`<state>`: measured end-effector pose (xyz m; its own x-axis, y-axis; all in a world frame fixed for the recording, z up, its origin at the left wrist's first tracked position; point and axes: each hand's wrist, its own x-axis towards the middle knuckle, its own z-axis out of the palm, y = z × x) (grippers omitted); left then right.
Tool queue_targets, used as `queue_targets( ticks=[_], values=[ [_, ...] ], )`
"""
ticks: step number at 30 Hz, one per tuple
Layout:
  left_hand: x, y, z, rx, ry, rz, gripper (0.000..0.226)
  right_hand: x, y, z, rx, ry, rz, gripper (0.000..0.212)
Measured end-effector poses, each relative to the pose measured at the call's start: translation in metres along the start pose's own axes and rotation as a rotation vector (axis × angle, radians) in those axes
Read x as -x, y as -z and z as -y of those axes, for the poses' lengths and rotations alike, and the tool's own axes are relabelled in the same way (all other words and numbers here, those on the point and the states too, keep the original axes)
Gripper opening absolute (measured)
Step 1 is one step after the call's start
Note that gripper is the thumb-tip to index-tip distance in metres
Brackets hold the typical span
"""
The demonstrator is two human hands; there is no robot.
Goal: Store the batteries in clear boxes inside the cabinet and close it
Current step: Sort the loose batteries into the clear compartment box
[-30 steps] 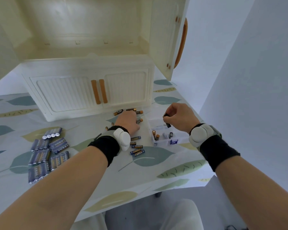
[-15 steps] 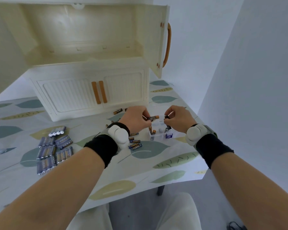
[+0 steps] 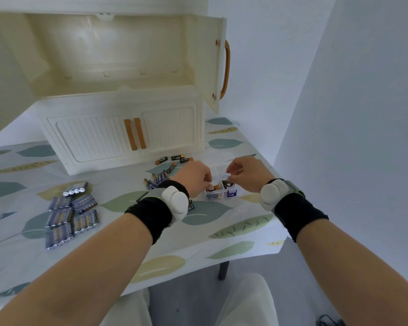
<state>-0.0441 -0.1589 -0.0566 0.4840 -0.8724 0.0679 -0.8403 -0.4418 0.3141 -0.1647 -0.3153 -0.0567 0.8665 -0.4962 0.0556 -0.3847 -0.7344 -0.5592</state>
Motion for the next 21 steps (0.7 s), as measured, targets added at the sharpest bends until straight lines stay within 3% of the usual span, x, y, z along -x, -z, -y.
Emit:
queue_targets(
  ticks=[6, 11, 14, 21],
  values=[
    [0.0, -0.002, 0.012, 0.023, 0.014, -0.071, 0.019, -0.004, -0.002, 0.0, 0.072, 0.01, -0.01, 0.012],
    [0.0, 0.004, 0.015, 0.196, -0.031, 0.062, 0.029, -0.008, -0.007, 0.008, 0.081, 0.026, -0.012, 0.013],
    [0.0, 0.006, 0.022, 0.256, -0.016, 0.025, 0.028, -0.011, -0.011, 0.013, 0.071, 0.041, -0.031, 0.012],
    [0.005, 0.018, 0.069, 0.084, 0.119, -0.082, 0.026, -0.034, -0.025, 0.041, 0.065, 0.088, -0.023, 0.015]
  ],
)
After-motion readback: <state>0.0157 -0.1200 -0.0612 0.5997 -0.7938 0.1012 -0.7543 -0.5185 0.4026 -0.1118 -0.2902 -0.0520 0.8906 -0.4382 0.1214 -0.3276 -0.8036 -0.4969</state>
